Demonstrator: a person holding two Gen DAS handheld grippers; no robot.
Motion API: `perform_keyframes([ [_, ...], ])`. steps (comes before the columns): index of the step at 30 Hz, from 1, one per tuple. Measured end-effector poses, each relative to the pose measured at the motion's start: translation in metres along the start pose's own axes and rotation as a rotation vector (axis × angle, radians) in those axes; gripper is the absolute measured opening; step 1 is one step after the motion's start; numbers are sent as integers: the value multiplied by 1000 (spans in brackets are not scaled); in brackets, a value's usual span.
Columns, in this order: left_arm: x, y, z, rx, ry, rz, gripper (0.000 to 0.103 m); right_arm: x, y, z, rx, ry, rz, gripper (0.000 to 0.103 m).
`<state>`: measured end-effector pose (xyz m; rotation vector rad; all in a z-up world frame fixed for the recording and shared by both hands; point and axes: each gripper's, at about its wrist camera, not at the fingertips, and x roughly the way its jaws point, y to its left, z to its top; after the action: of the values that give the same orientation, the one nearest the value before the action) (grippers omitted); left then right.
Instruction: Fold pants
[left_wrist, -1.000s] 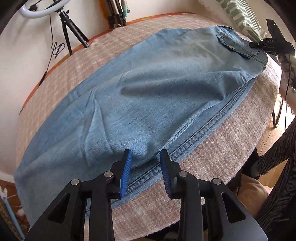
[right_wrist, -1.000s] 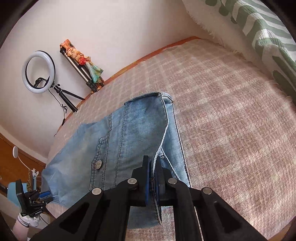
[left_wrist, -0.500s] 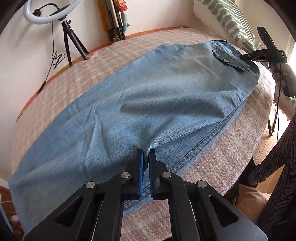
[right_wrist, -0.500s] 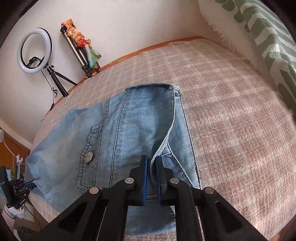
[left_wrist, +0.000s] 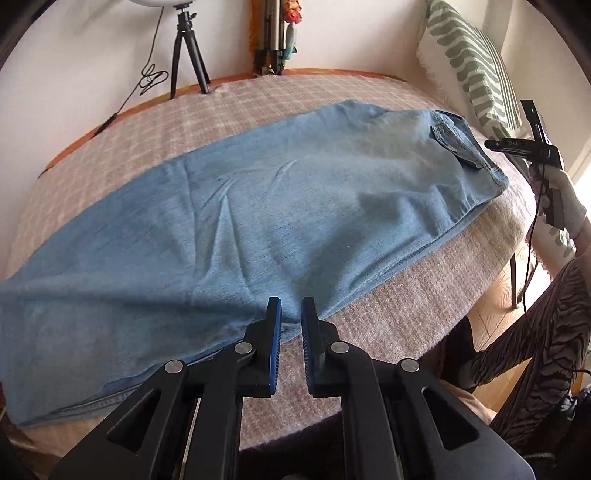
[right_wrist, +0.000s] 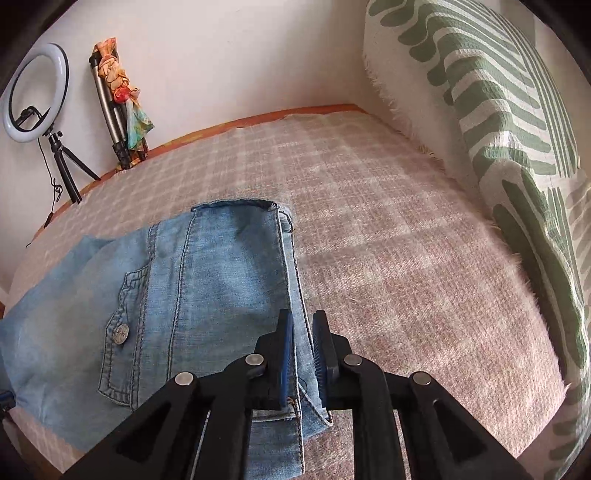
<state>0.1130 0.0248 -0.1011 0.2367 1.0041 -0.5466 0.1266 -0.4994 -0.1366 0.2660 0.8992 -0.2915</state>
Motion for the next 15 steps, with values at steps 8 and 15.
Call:
perform_keyframes([
  [8, -58, 141, -43, -398, -65, 252, 17, -41, 90, -3, -175, -94, 223, 27],
  [15, -91, 277, -120, -815, -34, 419, 41, -61, 211, -22, -425, -52, 520, 33],
])
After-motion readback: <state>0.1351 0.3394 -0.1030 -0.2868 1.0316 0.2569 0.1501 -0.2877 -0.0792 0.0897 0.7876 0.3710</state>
